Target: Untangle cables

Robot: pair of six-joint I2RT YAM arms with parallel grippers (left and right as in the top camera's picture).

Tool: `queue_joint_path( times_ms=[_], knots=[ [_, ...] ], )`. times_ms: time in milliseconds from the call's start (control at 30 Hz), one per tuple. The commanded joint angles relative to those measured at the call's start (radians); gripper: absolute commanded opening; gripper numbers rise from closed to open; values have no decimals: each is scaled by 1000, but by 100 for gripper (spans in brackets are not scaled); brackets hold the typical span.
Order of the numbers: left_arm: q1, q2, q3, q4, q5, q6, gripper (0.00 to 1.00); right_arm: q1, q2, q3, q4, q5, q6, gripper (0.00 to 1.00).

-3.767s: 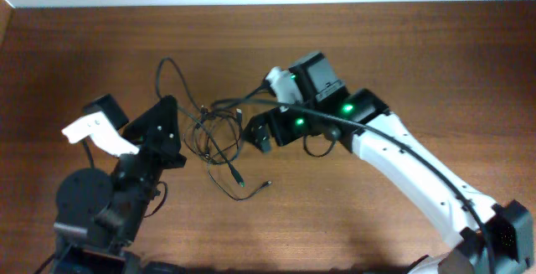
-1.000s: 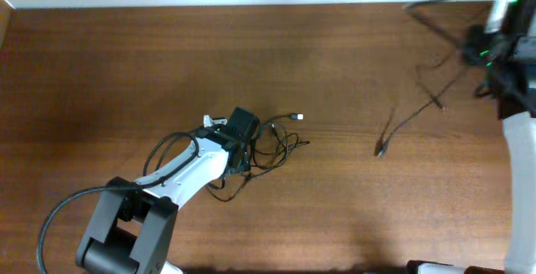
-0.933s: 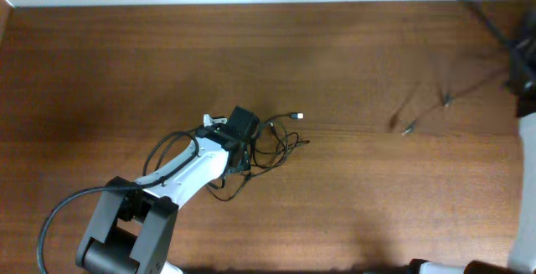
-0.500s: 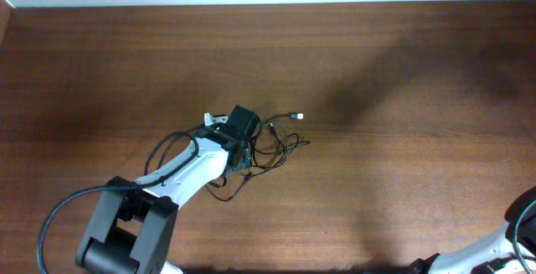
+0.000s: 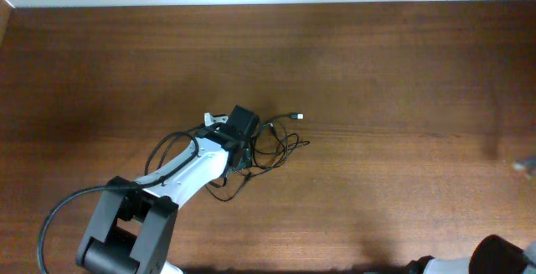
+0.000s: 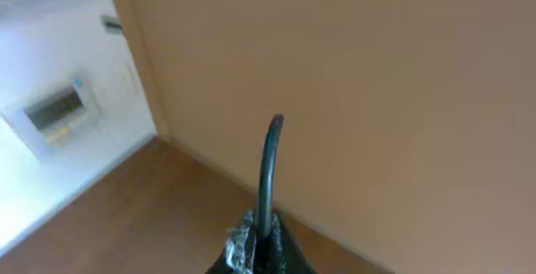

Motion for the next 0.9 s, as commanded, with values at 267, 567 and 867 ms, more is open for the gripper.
queue_joint_path(
  times_ms=[267, 567, 867],
  knots=[
    [3, 7, -6, 2, 3, -14, 99, -150, 183, -523, -2, 23, 150, 4],
    [3, 7, -6, 2, 3, -14, 99, -174, 182, -729, 157, -280, 150, 98],
    [3, 7, -6, 2, 3, -14, 99, -153, -180, -470, 155, -334, 150, 98]
  ],
)
